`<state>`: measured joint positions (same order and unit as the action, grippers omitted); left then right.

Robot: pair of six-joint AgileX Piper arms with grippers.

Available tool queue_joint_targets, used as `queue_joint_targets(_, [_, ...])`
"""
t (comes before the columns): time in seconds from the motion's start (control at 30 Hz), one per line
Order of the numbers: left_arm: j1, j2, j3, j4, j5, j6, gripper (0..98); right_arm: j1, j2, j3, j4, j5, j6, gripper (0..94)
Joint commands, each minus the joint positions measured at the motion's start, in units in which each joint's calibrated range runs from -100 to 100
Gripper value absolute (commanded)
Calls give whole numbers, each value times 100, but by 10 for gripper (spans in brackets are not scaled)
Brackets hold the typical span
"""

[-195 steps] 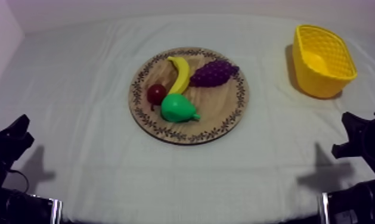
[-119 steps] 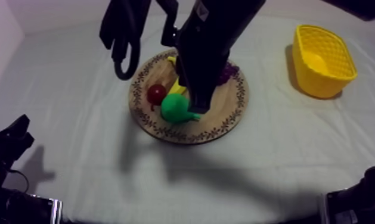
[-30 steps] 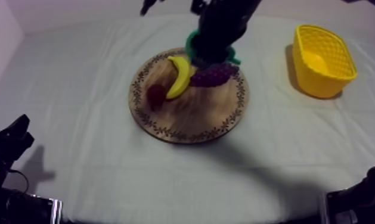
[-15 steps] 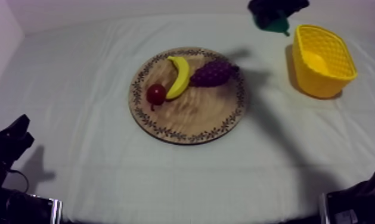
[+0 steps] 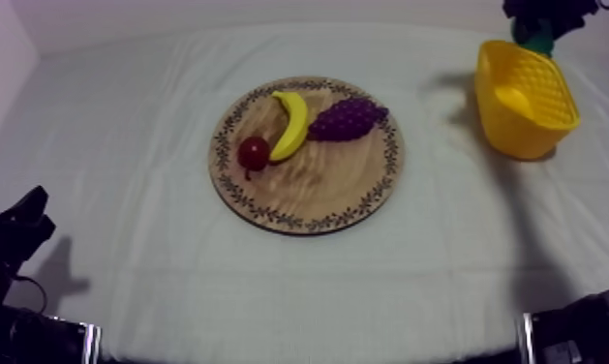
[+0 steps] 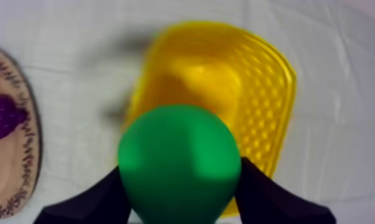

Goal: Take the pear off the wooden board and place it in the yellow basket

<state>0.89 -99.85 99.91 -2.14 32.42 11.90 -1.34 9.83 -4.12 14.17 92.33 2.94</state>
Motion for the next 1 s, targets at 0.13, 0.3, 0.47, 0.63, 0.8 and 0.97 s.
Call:
queue_joint_targets(0.13, [1, 2, -2, -3, 0, -1, 1, 291, 328, 333, -29, -237, -36, 511])
queue_joint_targets(0.3, [1, 2, -2, -3, 0, -1, 1, 405, 679, 488, -79, -446, -30, 521])
queue_joint_targets(0.47, [1, 2, -2, -3, 0, -1, 1, 486, 1012, 434, -142, -555, 13, 597])
queue_joint_targets(0.63, [1, 2, -2, -3, 0, -1, 1, 525, 1180, 347, -209, -654, 32, 675])
queue_joint_targets(0.8, [1, 2, -2, -3, 0, -1, 1, 450, 1000, 427, -243, -696, 48, 680])
queue_joint_targets(0.97, [1, 2, -2, -3, 0, -1, 1, 357, 460, 499, -313, -662, 65, 573])
